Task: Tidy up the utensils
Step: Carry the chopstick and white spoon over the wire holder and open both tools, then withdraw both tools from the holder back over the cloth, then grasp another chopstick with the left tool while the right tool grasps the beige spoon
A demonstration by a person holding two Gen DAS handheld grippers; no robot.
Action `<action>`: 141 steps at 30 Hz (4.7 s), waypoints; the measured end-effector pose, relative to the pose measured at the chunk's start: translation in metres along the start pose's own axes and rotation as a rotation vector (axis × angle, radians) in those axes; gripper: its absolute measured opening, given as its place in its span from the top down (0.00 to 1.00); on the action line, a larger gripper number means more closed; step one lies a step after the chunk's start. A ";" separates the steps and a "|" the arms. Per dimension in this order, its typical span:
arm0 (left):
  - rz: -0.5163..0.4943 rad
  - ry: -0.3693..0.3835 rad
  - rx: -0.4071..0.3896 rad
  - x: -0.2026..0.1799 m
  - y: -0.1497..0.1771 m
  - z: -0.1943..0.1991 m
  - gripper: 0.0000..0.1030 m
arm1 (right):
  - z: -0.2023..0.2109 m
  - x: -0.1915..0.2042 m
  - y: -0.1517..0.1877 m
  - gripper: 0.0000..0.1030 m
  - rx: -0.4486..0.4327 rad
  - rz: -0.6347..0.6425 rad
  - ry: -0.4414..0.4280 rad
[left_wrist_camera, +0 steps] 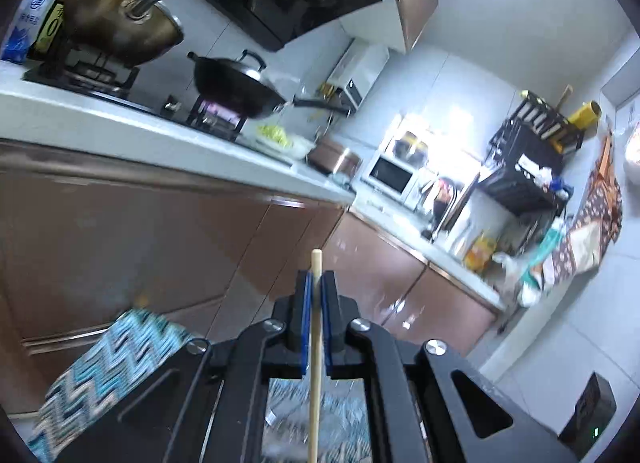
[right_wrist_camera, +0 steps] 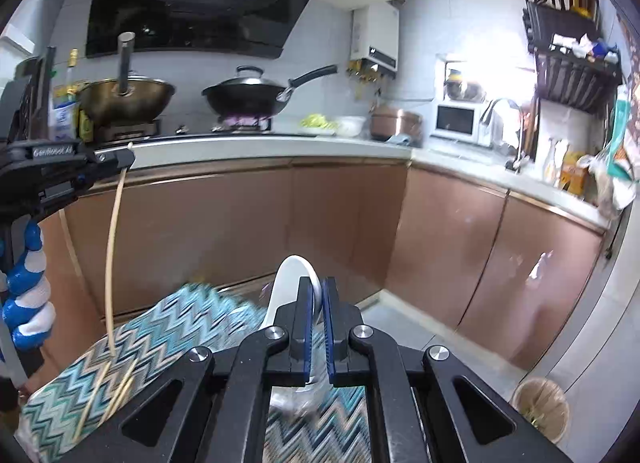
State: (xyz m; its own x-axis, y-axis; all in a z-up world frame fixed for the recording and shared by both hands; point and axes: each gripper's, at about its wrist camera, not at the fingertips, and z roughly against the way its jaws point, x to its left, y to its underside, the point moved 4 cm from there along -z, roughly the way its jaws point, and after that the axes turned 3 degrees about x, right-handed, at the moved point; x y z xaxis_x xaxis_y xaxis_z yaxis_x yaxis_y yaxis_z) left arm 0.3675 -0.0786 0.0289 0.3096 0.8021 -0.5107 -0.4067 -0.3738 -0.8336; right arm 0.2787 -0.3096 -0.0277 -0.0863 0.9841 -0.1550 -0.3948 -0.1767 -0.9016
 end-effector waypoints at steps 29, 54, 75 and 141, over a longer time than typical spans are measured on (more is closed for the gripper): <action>-0.111 -0.214 -0.101 0.030 0.110 -0.113 0.61 | -0.119 -0.009 0.076 0.76 0.115 -0.015 0.068; -0.273 -0.334 -0.031 0.009 0.025 0.159 0.40 | 0.108 -0.007 0.027 0.69 -0.060 -0.111 0.026; -0.189 -0.287 0.334 0.062 0.108 0.186 0.41 | 0.136 0.016 0.078 0.67 0.007 -0.188 -0.119; -0.015 -0.410 0.968 0.201 0.254 -0.081 0.95 | -0.109 0.038 0.206 0.67 0.560 -0.325 -0.527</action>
State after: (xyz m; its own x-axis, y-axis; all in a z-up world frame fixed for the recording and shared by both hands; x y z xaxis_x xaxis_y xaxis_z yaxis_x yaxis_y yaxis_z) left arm 0.3962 -0.0504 -0.3020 0.0795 0.9673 -0.2409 -0.9746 0.0246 -0.2227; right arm 0.2941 -0.3068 -0.2631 -0.2512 0.8755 0.4127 -0.8582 -0.0043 -0.5133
